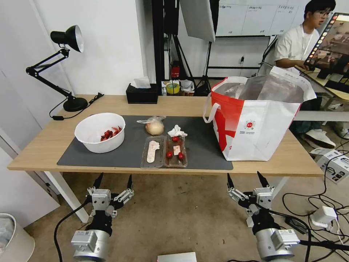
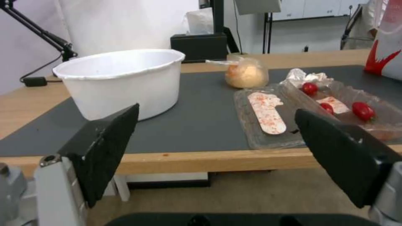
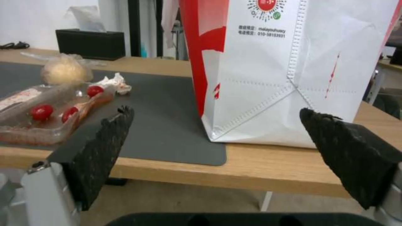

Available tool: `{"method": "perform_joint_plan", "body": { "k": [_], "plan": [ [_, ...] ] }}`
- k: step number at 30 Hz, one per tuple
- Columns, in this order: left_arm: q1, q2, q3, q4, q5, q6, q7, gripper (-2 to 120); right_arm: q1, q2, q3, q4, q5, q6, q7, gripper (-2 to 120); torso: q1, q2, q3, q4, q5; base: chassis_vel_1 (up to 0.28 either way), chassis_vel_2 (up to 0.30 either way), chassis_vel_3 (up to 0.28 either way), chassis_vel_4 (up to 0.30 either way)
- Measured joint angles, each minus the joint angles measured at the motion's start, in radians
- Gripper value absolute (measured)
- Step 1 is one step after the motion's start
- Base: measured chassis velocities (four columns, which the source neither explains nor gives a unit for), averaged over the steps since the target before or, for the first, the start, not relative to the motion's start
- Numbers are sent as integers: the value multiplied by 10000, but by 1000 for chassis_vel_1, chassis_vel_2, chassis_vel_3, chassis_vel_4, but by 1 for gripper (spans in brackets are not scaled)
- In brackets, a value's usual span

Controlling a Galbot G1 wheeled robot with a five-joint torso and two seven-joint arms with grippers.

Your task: Pick up the trash from the table and place it into the takeout bag.

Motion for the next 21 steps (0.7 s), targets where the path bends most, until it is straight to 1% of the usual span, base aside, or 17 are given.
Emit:
{"method": "perform_joint_plan", "body": {
  "k": [21],
  "plan": [
    [0, -10, -14, 0, -41, 42, 0, 100, 13, -20, 2, 0, 10, -16, 0, 100, 0, 0, 0, -1, 0, 0, 0, 0, 0]
  ]
}}
